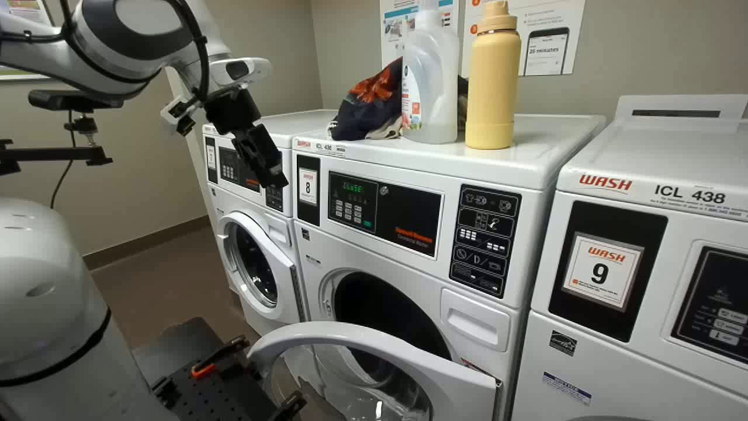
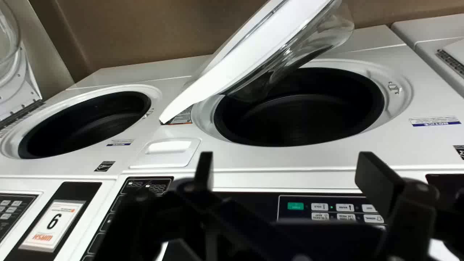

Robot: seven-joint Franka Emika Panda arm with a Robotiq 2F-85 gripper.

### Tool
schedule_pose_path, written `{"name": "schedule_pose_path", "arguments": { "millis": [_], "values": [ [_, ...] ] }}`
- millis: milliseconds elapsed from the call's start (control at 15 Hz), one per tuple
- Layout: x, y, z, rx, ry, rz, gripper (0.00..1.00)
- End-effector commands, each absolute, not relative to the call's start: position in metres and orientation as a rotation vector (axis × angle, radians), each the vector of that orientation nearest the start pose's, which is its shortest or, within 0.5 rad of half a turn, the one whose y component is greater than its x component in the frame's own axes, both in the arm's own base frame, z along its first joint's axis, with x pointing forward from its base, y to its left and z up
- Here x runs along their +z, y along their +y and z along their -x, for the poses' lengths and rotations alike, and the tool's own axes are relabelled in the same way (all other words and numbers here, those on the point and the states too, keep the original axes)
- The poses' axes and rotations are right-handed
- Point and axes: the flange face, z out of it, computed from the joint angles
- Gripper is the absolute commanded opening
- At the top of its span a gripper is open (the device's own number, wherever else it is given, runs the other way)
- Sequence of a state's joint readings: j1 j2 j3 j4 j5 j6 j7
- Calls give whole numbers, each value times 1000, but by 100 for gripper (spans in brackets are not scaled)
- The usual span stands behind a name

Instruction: Close the second washing machine

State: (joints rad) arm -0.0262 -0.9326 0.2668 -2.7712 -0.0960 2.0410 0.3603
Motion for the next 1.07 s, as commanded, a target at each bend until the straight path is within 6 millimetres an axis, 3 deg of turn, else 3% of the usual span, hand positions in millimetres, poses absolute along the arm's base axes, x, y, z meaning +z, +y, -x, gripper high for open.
{"name": "schedule_pose_path", "arguments": {
  "millis": [0,467,1000],
  "values": [
    [472,64,-292,-422,284,3351,100],
    [449,48,-307,-313,342,3401,100],
    [408,-26,-327,-53,576,3363,100]
  ]
}}
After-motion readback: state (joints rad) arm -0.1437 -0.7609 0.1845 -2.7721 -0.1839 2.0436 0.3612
